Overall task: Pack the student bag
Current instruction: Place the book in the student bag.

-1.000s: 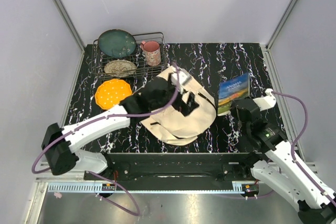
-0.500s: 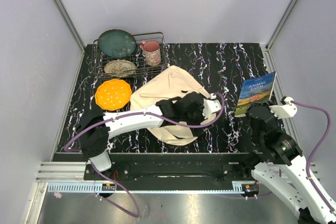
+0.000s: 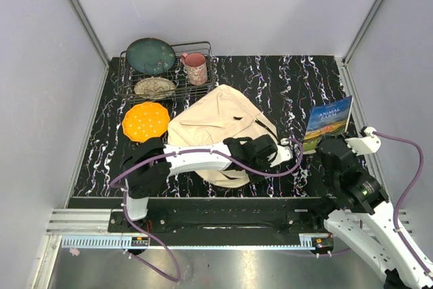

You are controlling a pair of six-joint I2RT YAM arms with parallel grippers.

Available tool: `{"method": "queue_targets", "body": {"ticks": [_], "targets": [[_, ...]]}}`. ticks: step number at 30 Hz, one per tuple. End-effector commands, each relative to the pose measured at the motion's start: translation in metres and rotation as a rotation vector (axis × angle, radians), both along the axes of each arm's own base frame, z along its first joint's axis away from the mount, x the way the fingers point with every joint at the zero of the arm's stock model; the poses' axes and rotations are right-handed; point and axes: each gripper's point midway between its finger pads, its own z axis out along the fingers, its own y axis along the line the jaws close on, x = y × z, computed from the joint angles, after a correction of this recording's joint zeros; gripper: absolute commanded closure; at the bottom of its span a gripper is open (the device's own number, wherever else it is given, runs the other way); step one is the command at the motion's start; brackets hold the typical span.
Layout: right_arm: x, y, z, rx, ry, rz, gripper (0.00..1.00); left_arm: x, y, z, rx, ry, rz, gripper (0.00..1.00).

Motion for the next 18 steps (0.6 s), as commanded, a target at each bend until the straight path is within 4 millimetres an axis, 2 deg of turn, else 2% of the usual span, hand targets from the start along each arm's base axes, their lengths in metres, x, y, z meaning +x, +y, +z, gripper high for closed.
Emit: {"method": "queue_targets", "body": {"ticks": [1,4,7,11,16,18], "targets": [[0.005,-0.003,0.022,0.043,-0.086,-0.037,0.97,0.025,-0.001,0.005,0.02,-0.111,0.086,0.28],[0.004,-0.003,0.022,0.048,-0.09,-0.034,0.96,0.035,0.001,0.002,0.037,-0.155,0.122,0.37],[0.004,-0.003,0.022,0.049,-0.091,-0.034,0.96,0.037,0.001,0.0,0.039,-0.161,0.132,0.53],[0.004,-0.003,0.02,0.051,-0.09,-0.034,0.96,0.036,0.0,0.001,0.03,-0.154,0.138,0.64],[0.003,-0.003,0.02,0.053,-0.091,-0.033,0.95,0.037,-0.002,0.012,0.001,-0.16,0.15,0.8],[0.003,-0.003,0.02,0.049,-0.091,-0.034,0.95,0.041,-0.001,0.019,-0.013,-0.181,0.163,0.95]]}}
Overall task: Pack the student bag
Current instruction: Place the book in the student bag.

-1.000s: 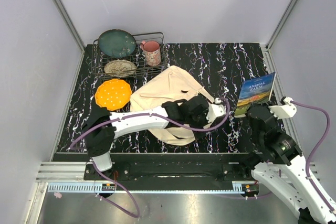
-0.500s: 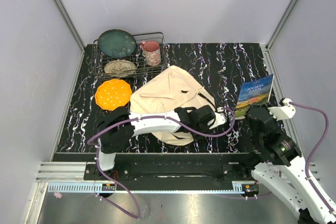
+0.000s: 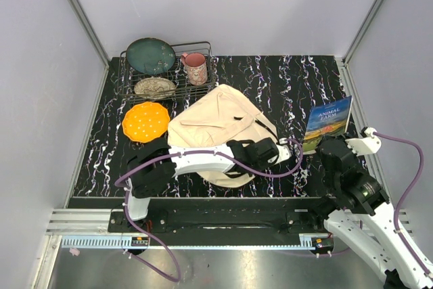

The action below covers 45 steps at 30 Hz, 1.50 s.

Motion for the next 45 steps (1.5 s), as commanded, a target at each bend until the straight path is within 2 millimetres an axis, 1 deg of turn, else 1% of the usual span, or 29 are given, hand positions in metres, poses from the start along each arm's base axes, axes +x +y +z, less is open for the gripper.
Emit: {"method": "queue_targets", "body": {"ticks": [1,6,7,9,10,12,13,14,15,17,18,20,21,22,23,24,25,28,30,31,33,34,36,39,41,42,43,44,45], "targets": [[0.004,-0.004,0.019,0.041,-0.084,-0.04,0.95,0.021,-0.011,0.043,-0.108,-0.105,0.051,1.0],[0.003,-0.005,0.018,0.039,-0.086,-0.04,0.94,0.039,-0.004,0.08,-0.168,-0.199,0.089,1.0],[0.003,-0.004,0.018,0.043,-0.088,-0.038,0.94,0.042,-0.002,0.091,-0.192,-0.207,0.099,1.0],[0.003,-0.004,0.018,0.044,-0.088,-0.038,0.94,0.052,0.003,0.102,-0.219,-0.209,0.129,1.0],[0.003,-0.003,0.018,0.049,-0.089,-0.031,0.94,0.055,0.004,0.115,-0.252,-0.209,0.138,1.0],[0.003,-0.002,0.017,0.05,-0.084,-0.026,0.94,0.063,0.009,0.125,-0.285,-0.194,0.154,1.0],[0.003,-0.002,0.016,0.052,-0.084,-0.022,0.94,0.062,0.009,0.132,-0.31,-0.178,0.146,1.0],[0.003,-0.001,0.016,0.055,-0.083,-0.02,0.94,0.063,0.011,0.136,-0.318,-0.168,0.157,1.0],[0.002,0.0,0.016,0.059,-0.084,-0.017,0.94,0.069,0.017,0.145,-0.343,-0.178,0.183,1.0],[0.002,0.004,0.013,0.066,-0.074,0.007,0.94,0.073,0.023,0.153,-0.375,-0.177,0.217,1.0],[0.002,0.006,0.013,0.071,-0.071,0.018,0.95,0.08,0.03,0.164,-0.404,-0.188,0.249,1.0],[0.002,0.017,0.009,0.098,-0.056,0.076,0.97,0.087,0.038,0.174,-0.436,-0.188,0.29,1.0],[0.001,0.023,0.006,0.119,-0.046,0.104,0.98,0.096,0.047,0.186,-0.458,-0.2,0.319,1.0],[-0.002,0.038,0.002,0.162,-0.025,0.184,0.99,0.099,0.051,0.192,-0.47,-0.204,0.331,1.0],[-0.005,0.048,-0.002,0.188,-0.011,0.233,1.0,0.102,0.054,0.199,-0.48,-0.208,0.34,1.0],[-0.008,0.057,-0.005,0.221,0.0,0.278,1.0,0.107,0.06,0.211,-0.498,-0.217,0.353,1.0],[-0.015,0.074,-0.011,0.27,0.028,0.366,1.0,0.109,0.063,0.216,-0.505,-0.226,0.364,1.0],[-0.03,0.098,-0.013,0.373,0.037,0.493,1.0,0.118,0.073,0.235,-0.529,-0.26,0.396,1.0],[-0.036,0.103,-0.009,0.398,0.015,0.541,1.0,0.121,0.078,0.247,-0.546,-0.281,0.413,1.0],[-0.042,0.102,-0.004,0.408,-0.015,0.56,1.0,0.123,0.08,0.249,-0.548,-0.295,0.425,1.0],[-0.049,0.098,0.002,0.405,-0.055,0.578,1.0,0.125,0.081,0.263,-0.586,-0.321,0.433,1.0],[-0.056,0.095,0.009,0.418,-0.098,0.594,1.0,0.126,0.082,0.268,-0.596,-0.332,0.435,1.0],[-0.062,0.097,0.018,0.411,-0.138,0.635,1.0,0.126,0.082,0.281,-0.625,-0.356,0.431,1.0],[-0.07,0.111,0.028,0.418,-0.163,0.742,1.0,0.126,0.081,0.294,-0.652,-0.371,0.423,1.0],[-0.069,0.128,0.025,0.447,-0.141,0.811,1.0,0.124,0.078,0.299,-0.673,-0.368,0.411,1.0],[-0.065,0.134,0.015,0.466,-0.108,0.813,1.0,0.123,0.079,0.301,-0.682,-0.368,0.41,1.0],[-0.067,0.147,0.009,0.486,-0.067,0.87,1.0,0.123,0.078,0.305,-0.696,-0.37,0.409,1.0],[-0.063,0.154,0.011,0.501,-0.076,0.888,1.0,0.122,0.078,0.309,-0.713,-0.369,0.412,1.0],[-0.059,0.16,0.001,0.512,-0.046,0.897,1.0,0.121,0.078,0.315,-0.73,-0.374,0.408,1.0]]}}
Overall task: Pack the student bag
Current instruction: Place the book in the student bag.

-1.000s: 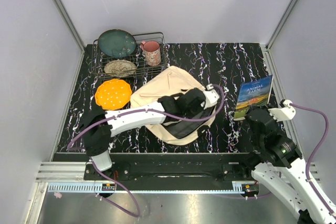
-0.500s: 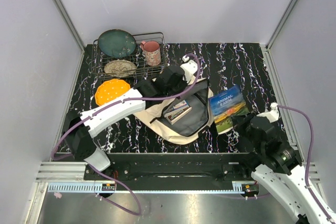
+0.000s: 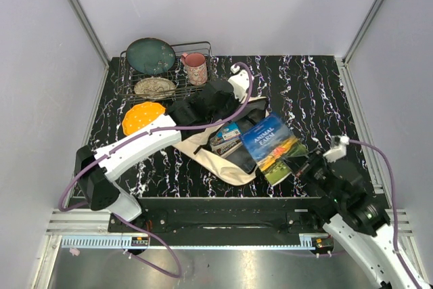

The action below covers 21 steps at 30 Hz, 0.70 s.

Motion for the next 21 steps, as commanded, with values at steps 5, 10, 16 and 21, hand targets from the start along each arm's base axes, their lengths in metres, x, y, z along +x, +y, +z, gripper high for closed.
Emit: {"method": "queue_targets", "body": {"ticks": [5,10,16,21], "targets": [[0.022,0.065,0.02,0.228,-0.075,0.21,1.0,-0.005,-0.008,0.115,-0.302,-0.185,-0.004,1.0],[0.04,0.086,0.004,0.25,-0.06,0.257,1.0,-0.013,-0.011,0.107,-0.304,-0.167,-0.026,1.0],[0.055,0.093,-0.004,0.315,-0.08,0.23,1.0,-0.03,-0.016,0.099,-0.318,-0.153,-0.075,1.0],[0.06,0.096,-0.007,0.337,-0.076,0.229,1.0,-0.034,-0.017,0.096,-0.315,-0.144,-0.091,1.0]]}}
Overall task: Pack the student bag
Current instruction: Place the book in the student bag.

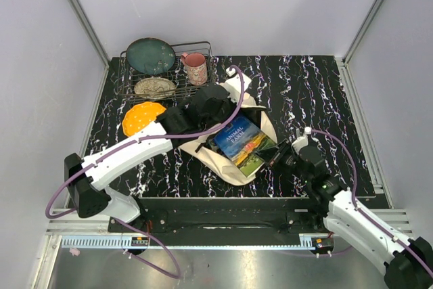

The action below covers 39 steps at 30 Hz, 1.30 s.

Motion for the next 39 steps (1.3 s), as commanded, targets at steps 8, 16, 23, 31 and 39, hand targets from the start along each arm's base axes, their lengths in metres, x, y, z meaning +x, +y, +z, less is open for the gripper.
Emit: {"method": "queue_targets", "body": {"ticks": [8,16,23,31,39], "targets": [[0.051,0.013,0.055,0.126,-0.173,-0.104,1.0,-0.019,-0.025,0.074,-0.279,-0.083,-0.109,1.0],[0.092,0.056,0.047,0.142,-0.163,-0.034,1.0,-0.021,-0.021,0.08,-0.296,-0.095,-0.101,1.0],[0.12,0.093,0.053,0.152,-0.173,-0.039,0.96,-0.02,-0.021,0.069,-0.276,-0.077,-0.091,1.0],[0.137,0.102,0.022,0.02,-0.142,-0.138,0.85,-0.019,-0.021,0.068,-0.282,-0.071,-0.084,1.0],[0.148,0.116,-0.015,-0.022,-0.103,-0.125,0.73,-0.019,-0.018,0.066,-0.277,-0.065,-0.073,1.0]]}}
